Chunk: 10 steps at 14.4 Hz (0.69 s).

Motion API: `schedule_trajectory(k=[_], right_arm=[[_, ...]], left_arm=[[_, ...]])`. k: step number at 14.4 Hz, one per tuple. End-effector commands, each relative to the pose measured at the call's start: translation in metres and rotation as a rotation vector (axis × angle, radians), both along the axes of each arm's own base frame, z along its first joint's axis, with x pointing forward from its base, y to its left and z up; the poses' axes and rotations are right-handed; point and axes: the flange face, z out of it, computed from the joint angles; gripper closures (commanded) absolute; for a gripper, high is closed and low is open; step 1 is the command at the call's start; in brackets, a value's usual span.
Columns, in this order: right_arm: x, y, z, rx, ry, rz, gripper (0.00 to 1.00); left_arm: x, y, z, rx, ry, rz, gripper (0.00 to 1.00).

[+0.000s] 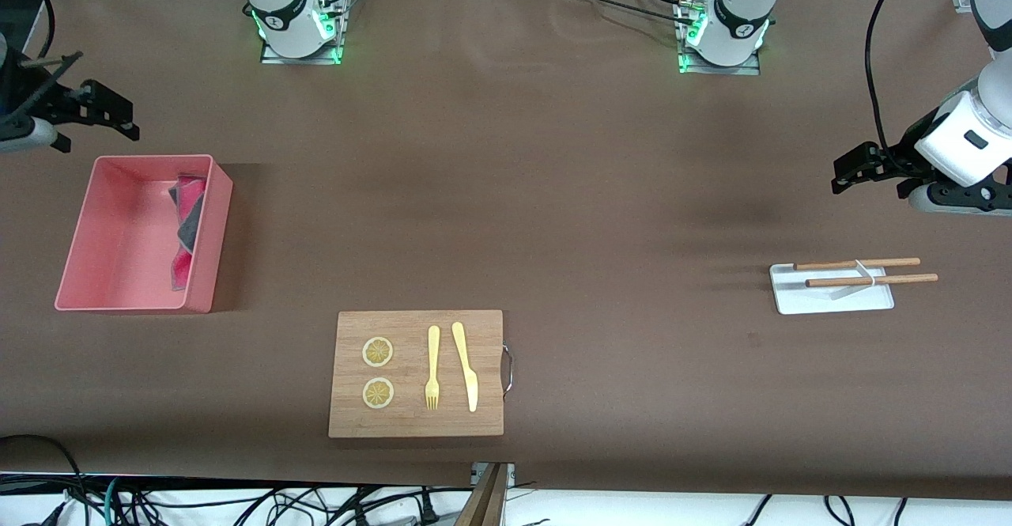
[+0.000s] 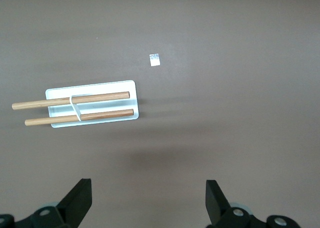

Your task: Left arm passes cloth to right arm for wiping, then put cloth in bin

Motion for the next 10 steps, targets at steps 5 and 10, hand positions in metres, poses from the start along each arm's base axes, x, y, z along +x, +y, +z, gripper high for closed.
schedule_trajectory(k=[5,10], right_arm=[[0.005,0.026,0.02,0.003,0.004,0.032,0.0],[0.006,0.028,0.018,-0.001,0.007,0.034,0.0]], left_arm=[[0.001,0.002,0.002,-0.012,0.0,-0.015,0.0],[0.001,0.002,0.003,-0.012,-0.003,-0.013,0.0]])
